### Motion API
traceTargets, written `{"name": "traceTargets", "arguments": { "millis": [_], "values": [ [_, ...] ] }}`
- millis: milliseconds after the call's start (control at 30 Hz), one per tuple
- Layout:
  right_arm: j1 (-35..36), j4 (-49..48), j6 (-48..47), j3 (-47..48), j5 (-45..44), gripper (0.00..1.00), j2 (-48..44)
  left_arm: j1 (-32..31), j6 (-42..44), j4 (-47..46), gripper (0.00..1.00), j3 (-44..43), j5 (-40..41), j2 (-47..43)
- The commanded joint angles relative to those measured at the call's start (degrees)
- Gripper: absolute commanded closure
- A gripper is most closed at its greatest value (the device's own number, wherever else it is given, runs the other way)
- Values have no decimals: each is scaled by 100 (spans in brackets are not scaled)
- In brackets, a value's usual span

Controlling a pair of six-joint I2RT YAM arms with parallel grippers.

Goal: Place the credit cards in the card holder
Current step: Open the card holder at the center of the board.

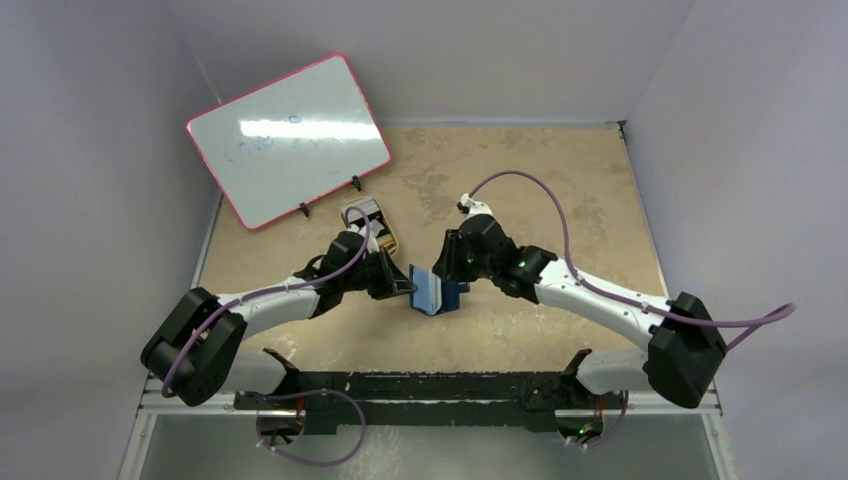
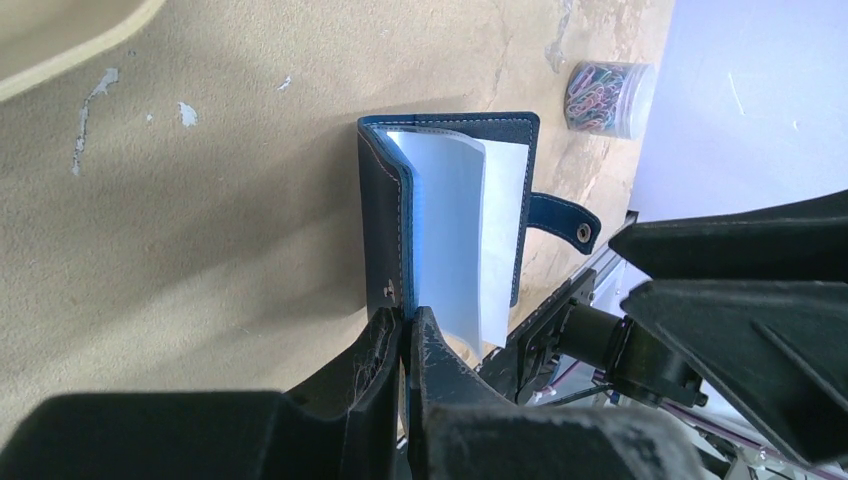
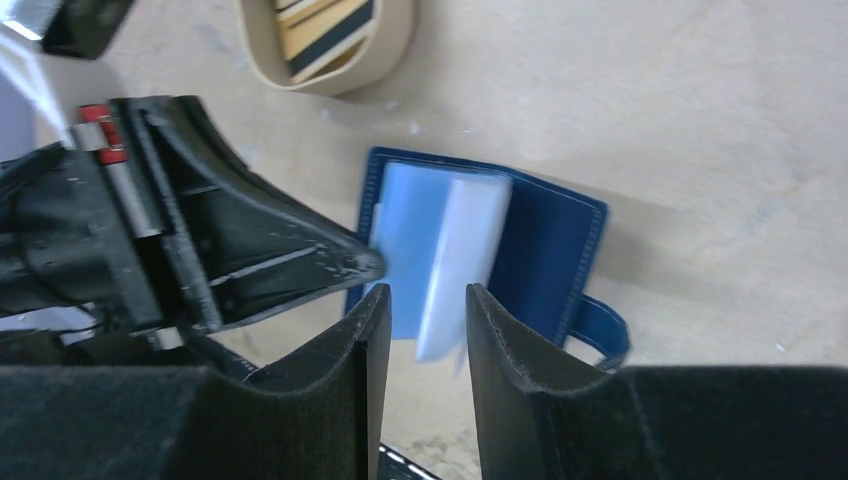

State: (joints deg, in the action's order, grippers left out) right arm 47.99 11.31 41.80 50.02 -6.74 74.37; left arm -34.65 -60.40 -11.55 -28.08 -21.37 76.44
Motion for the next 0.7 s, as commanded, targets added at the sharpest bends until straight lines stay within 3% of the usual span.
{"name": "traceTargets", "arguments": {
  "millis": [0, 300, 667],
  "values": [
    [32, -856, -23, -41, 679, 65, 165, -32, 72, -200, 100, -190, 1, -17],
    [53, -1371, -115, -3, 1399, 67, 575, -54, 60, -158, 100, -243, 62, -13],
    [25, -1396, 37, -19, 1239, 68, 1209, -85, 72, -148, 100, -231, 54, 14]
  ]
}}
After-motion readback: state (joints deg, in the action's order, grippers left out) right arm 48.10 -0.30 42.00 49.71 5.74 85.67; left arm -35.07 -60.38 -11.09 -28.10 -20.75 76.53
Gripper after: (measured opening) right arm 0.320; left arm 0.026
